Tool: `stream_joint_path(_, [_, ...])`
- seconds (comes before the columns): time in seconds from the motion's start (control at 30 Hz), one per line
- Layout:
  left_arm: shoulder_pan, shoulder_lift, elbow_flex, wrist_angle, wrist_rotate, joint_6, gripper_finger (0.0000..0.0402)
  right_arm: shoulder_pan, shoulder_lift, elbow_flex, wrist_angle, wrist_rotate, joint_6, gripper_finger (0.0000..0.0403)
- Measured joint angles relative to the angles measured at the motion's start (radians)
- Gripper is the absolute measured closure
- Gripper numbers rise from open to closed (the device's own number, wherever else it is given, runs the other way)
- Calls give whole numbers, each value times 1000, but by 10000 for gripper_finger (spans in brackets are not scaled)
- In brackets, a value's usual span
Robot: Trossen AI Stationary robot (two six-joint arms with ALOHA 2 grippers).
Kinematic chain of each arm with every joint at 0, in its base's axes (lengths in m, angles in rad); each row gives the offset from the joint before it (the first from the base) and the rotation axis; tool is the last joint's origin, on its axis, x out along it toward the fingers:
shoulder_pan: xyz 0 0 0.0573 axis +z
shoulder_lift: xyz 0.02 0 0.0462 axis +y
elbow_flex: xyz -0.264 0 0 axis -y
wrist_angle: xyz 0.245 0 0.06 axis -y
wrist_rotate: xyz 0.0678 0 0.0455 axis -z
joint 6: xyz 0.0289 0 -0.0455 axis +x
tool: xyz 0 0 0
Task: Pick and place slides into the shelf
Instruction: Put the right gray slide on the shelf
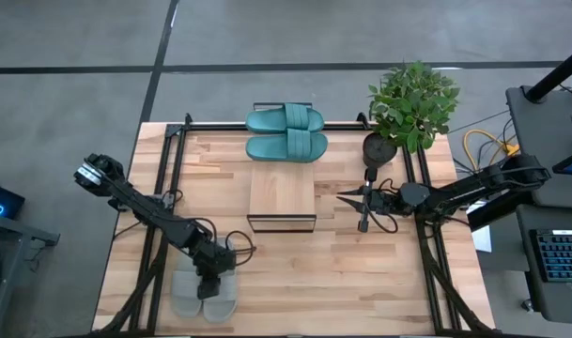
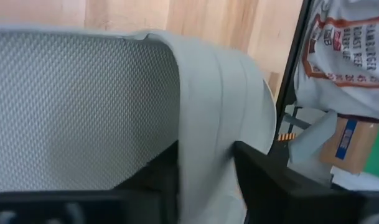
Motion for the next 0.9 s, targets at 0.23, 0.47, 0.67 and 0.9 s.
stream_joint_path(0.23, [1,-1,0,5,8,47,392,0,0,0,-1,0,0,369])
stream_joint_path(0.47, [1,-37,28,-18,37,14,399,0,0,0,-1,0,0,369])
stream_joint_path(0.67, [2,-162,54,-26,-27,14,400,0,0,0,0,-1,1,369])
stream_joint_path(0.9, [2,-359,65,-103,-265,28,401,0,0,2,7,-164,-13,369])
